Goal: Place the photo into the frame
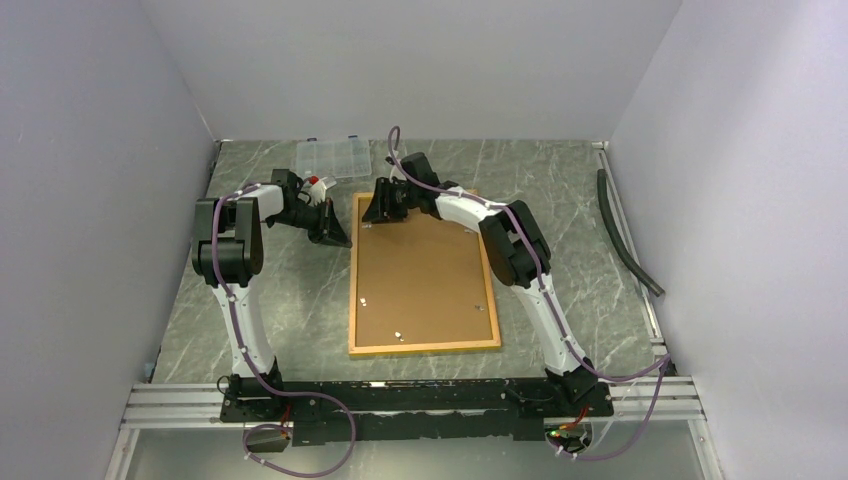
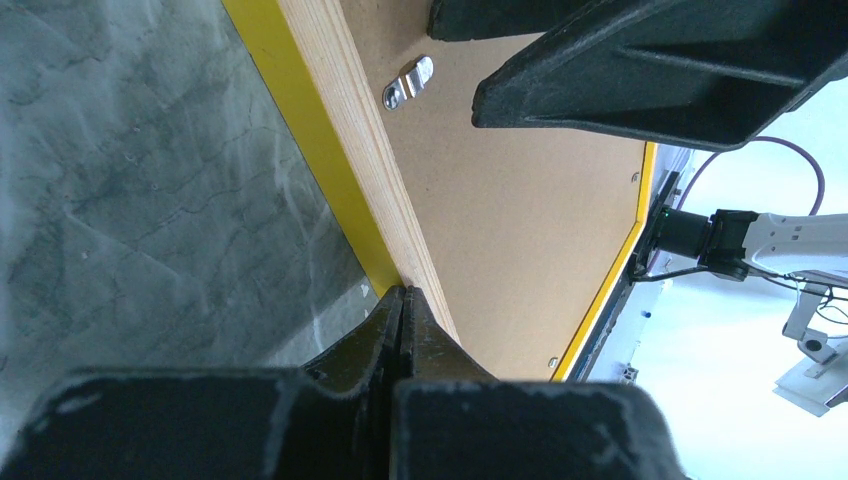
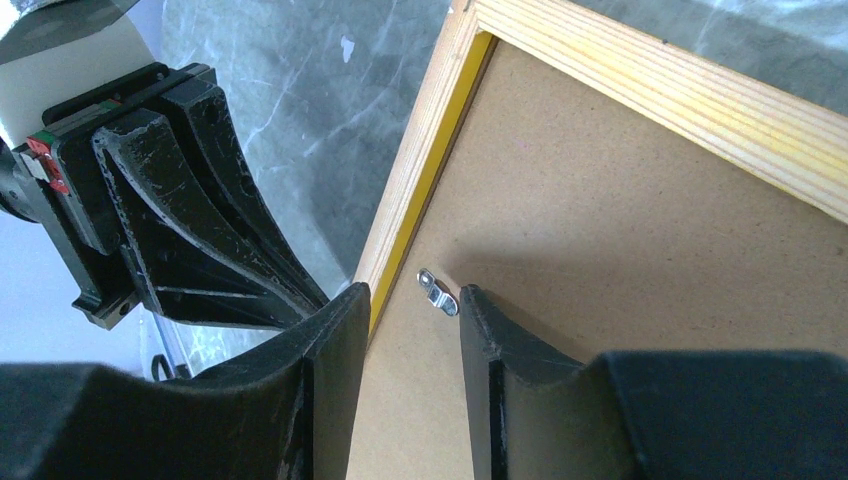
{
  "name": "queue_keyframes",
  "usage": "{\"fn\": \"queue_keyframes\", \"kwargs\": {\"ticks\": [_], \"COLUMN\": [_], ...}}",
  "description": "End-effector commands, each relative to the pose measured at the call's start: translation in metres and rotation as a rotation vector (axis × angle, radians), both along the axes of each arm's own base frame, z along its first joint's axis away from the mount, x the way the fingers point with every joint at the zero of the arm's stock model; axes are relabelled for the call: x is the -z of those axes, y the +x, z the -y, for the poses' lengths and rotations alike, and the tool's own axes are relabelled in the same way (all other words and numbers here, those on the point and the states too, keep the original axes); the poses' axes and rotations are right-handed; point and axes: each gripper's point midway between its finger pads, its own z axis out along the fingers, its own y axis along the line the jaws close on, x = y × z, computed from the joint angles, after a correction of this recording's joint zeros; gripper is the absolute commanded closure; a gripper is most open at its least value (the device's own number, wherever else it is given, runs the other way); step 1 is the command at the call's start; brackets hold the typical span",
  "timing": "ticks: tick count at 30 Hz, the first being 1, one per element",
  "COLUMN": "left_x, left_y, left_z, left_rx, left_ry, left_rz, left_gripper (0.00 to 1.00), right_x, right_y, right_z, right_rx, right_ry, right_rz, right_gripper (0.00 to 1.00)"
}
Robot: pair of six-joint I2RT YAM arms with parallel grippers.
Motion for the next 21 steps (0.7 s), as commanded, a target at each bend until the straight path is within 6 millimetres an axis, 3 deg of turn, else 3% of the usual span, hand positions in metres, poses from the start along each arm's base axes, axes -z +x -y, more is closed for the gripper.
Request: {"fn": "queue_keyframes", "kwargs": {"ticks": [1, 21], "left_x": [0.001, 0.0], "left_y": [0.003, 0.002], "left_z": [0.002, 0.003], "left_rx": [0.02, 0.025], "left_ry": [0.022, 0.018], "left_rz": [0.045, 0.04], "left_gripper": [0.97, 0.97], "right_x": [-0.011, -0.022], "right_y": [-0.007, -0.023], "right_z": [-0.008, -0.016], "right_rx": [-0.027, -0.058], "right_ry": [0.033, 0.062], "right_rz": [0.014, -0.008], "right_gripper": [0.6, 0.61]}}
